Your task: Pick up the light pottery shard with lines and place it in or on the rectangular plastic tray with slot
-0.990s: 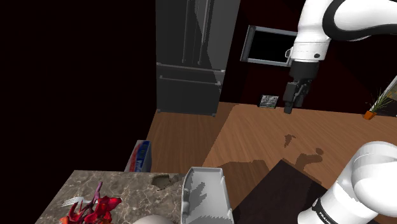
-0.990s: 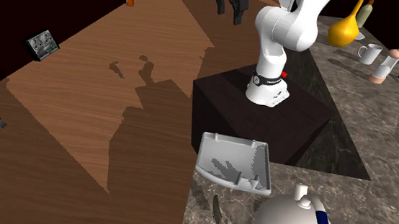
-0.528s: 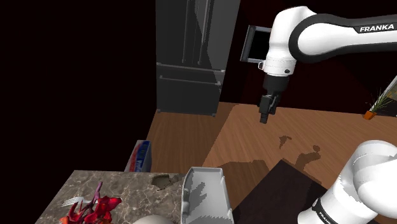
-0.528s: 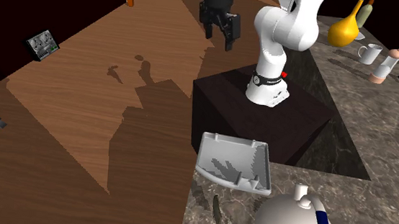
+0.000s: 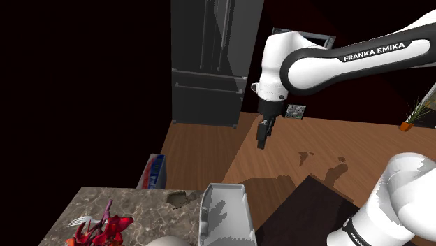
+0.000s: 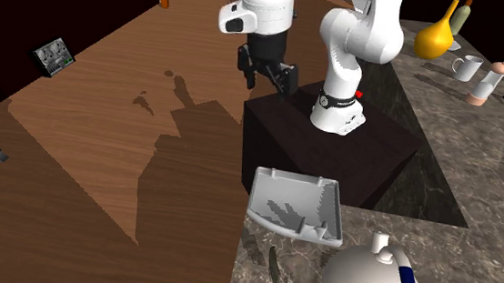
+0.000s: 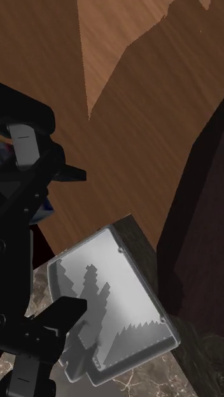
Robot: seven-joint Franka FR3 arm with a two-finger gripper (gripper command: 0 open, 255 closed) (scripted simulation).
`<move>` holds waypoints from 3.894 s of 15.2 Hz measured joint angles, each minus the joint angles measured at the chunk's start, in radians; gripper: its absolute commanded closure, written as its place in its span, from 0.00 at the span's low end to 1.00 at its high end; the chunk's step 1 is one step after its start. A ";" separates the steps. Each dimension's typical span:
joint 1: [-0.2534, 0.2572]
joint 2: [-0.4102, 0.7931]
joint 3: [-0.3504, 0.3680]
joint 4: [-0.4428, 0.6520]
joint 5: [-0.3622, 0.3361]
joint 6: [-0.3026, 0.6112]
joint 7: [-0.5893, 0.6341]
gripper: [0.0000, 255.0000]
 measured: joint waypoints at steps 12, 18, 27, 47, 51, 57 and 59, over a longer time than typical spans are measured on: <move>0.094 0.379 0.104 0.145 -0.061 0.278 -0.066 0.00; 0.144 0.568 0.145 0.250 -0.139 0.378 -0.073 0.00; 0.224 0.797 0.163 0.400 -0.257 0.465 -0.063 0.00; 0.234 0.854 0.148 0.396 -0.285 0.525 -0.044 1.00; 0.231 0.843 0.151 0.397 -0.279 0.513 -0.048 1.00; 0.222 0.785 0.168 0.403 -0.251 0.451 -0.069 1.00; 0.217 0.764 0.172 0.403 -0.242 0.432 -0.077 1.00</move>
